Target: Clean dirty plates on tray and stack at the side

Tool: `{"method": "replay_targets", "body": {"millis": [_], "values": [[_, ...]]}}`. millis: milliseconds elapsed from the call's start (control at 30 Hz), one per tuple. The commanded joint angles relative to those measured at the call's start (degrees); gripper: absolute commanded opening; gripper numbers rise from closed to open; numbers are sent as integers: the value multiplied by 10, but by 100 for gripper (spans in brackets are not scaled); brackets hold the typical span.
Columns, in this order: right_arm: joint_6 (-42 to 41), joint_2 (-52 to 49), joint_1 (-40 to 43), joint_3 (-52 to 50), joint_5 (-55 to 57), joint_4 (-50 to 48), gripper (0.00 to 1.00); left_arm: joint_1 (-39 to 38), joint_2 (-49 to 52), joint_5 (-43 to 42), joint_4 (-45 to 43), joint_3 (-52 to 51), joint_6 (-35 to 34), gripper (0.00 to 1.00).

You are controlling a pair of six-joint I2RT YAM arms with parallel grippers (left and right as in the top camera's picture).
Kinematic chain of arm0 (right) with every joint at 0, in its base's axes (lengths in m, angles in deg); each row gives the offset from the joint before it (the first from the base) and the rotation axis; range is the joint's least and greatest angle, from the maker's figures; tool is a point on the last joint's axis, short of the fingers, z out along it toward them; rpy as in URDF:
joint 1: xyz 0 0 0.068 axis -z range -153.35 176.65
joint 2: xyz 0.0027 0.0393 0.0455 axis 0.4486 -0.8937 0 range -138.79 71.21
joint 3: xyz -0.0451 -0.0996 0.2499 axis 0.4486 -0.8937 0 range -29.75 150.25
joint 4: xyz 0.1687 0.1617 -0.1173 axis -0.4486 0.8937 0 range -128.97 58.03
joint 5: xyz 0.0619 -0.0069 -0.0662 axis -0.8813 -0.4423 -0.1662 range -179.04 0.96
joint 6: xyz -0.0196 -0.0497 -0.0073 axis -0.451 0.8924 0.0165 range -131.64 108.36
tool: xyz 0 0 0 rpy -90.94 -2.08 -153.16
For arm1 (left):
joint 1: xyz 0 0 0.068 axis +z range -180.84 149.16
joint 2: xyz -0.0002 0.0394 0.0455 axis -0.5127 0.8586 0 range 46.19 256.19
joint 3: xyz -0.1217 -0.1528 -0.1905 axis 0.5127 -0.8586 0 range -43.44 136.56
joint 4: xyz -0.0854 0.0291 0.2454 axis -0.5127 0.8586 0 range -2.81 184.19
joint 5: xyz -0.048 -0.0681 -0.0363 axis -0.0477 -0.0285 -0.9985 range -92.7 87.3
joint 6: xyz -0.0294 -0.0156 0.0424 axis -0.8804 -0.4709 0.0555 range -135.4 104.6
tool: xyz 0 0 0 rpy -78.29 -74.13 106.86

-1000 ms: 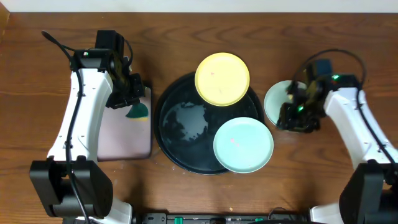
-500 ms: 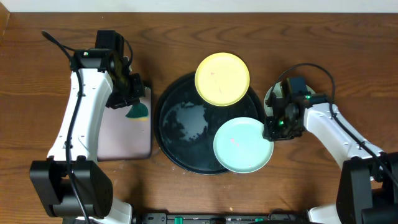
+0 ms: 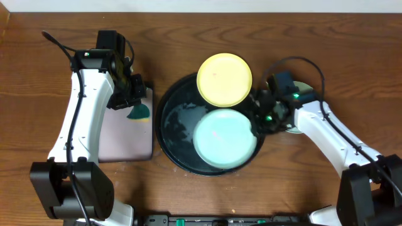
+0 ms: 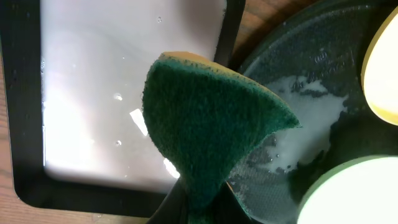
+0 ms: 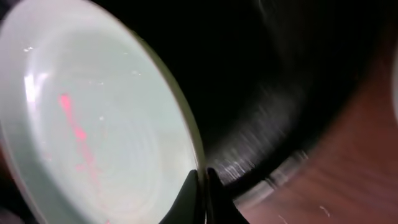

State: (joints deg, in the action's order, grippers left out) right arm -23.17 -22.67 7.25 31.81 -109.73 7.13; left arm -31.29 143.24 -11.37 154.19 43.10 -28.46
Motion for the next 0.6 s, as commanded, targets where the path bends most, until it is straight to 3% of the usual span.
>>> {"method": "replay_targets", "body": {"millis": [0,200,433,567], "values": [[-169,-2,-48,16,-29,-37,1,-1,-5,3,0,-7,3,8],[-304,-17,-144,15,108,-78,1,-1,-5,3,0,-7,3,8],[-313,-47,-193,15,172,-95,1,-3,-5,3,0,-7,3,7],[-312,-70,-189,16,139,-115,16,-3,-5,3,0,-7,3,7]]}}
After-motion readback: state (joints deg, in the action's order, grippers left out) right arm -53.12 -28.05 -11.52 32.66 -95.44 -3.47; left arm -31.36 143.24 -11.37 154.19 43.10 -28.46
